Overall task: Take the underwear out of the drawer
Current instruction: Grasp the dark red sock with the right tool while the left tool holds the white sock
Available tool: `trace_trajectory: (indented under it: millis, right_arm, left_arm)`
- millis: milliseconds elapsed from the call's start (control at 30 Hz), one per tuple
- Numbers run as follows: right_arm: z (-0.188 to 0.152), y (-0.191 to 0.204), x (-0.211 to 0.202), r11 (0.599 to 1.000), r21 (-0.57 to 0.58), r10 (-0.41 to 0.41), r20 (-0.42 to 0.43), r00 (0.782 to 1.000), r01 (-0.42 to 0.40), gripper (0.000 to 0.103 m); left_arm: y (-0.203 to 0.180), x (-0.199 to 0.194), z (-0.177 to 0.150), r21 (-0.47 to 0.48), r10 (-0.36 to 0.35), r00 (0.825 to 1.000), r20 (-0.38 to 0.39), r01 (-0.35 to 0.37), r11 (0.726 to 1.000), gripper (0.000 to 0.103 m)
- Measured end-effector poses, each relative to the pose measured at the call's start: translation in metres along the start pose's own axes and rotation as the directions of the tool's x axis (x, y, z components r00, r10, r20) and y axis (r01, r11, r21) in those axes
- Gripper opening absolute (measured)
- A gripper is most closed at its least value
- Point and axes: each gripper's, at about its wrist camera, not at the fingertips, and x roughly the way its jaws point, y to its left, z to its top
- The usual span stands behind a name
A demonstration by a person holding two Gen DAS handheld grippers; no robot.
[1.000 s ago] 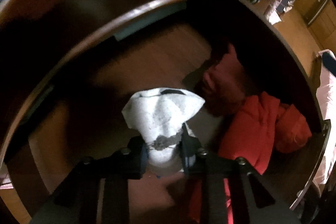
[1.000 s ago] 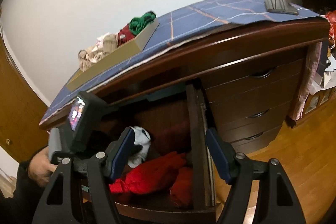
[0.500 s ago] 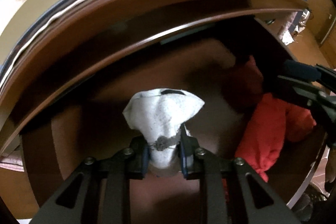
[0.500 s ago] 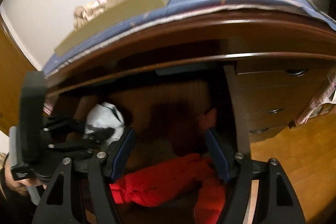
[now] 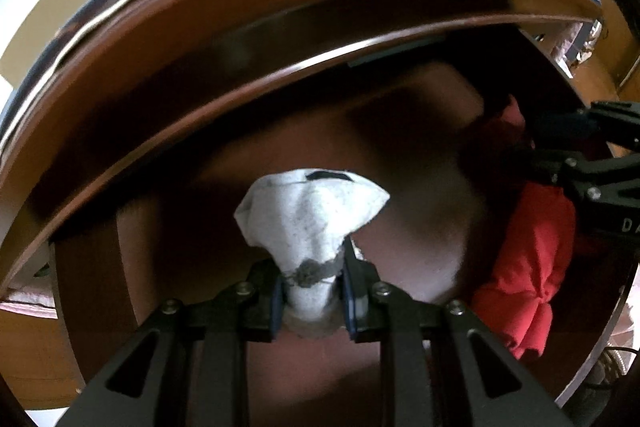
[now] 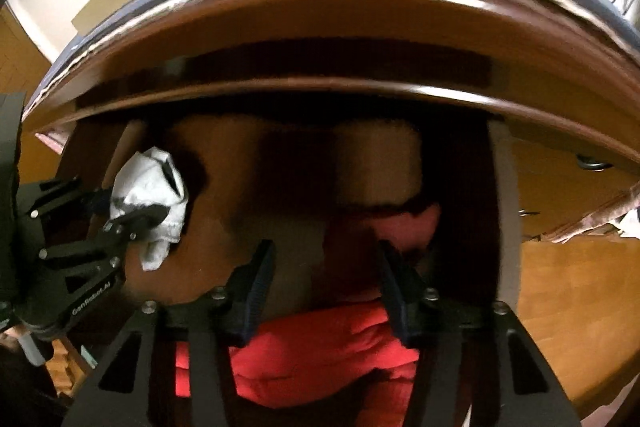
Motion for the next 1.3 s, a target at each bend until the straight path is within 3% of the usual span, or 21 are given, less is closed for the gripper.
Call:
trace_trajectory:
  millis: [167, 400, 567, 700, 767, 833, 867, 967, 1067, 1133, 1200, 1300]
  right_arm:
    - [0.007, -0.001, 0.017, 1.000, -0.001, -0.021, -0.068, 0.997, 0.021, 0.049]
    - [0.012, 0.008, 0.040, 0.988, -0.072, -0.150, -0.160, 0.976, 0.140, 0.049]
    - [0.018, 0.012, 0.050, 0.967, -0.176, -0.218, -0.184, 0.958, 0.187, 0.040]
    - [0.017, 0.007, 0.045, 0.981, -0.172, -0.126, -0.184, 0.975, 0.094, 0.038]
    - [0.015, 0.006, 0.043, 0.994, -0.104, -0.001, -0.207, 0.978, -0.021, 0.037]
    - [0.009, 0.014, 0.043, 0.989, -0.078, 0.107, -0.227, 0.968, -0.127, 0.037]
    - [0.006, 0.021, 0.044, 0.985, -0.089, 0.126, -0.229, 0.965, -0.150, 0.037]
    - [0.001, 0.041, 0.040, 0.975, -0.148, 0.134, -0.202, 0.970, -0.166, 0.038]
    - [0.001, 0.039, 0.020, 0.975, -0.110, 0.179, -0.124, 0.976, -0.193, 0.040]
    - [0.003, 0.031, 0.005, 0.972, -0.071, 0.219, -0.068, 0.973, -0.224, 0.050]
    - [-0.001, 0.024, -0.013, 0.978, -0.030, 0.206, -0.012, 0.978, -0.207, 0.070]
    - [0.003, 0.030, -0.013, 0.985, -0.036, 0.169, -0.025, 0.985, -0.170, 0.070]
  left_arm:
    - [0.002, 0.009, 0.010, -0.030, -0.022, 1.000, -0.002, 0.022, 0.999, 0.021]
    - [0.003, 0.007, 0.012, -0.068, -0.053, 0.998, 0.016, 0.054, 0.996, 0.021]
    - [0.007, 0.008, 0.013, -0.107, -0.076, 0.997, 0.032, 0.079, 0.991, 0.021]
    - [0.006, 0.008, 0.014, -0.127, -0.087, 0.995, 0.041, 0.091, 0.988, 0.021]
    - [0.005, 0.010, 0.015, -0.140, -0.100, 0.994, 0.037, 0.104, 0.985, 0.021]
    - [0.027, 0.002, 0.005, -0.139, -0.099, 0.994, 0.038, 0.103, 0.985, 0.021]
    - [0.029, 0.001, 0.002, -0.135, -0.096, 0.995, 0.039, 0.100, 0.986, 0.021]
    - [0.034, -0.003, -0.001, -0.130, -0.089, 0.995, 0.038, 0.093, 0.987, 0.021]
    - [0.039, -0.008, -0.003, -0.132, -0.091, 0.995, 0.036, 0.095, 0.987, 0.021]
    - [0.040, -0.008, -0.003, -0.132, -0.089, 0.995, 0.034, 0.093, 0.987, 0.021]
    - [0.039, -0.010, -0.002, -0.131, -0.082, 0.996, 0.036, 0.086, 0.988, 0.021]
    - [0.037, -0.011, -0.003, -0.132, -0.067, 0.997, 0.042, 0.072, 0.989, 0.021]
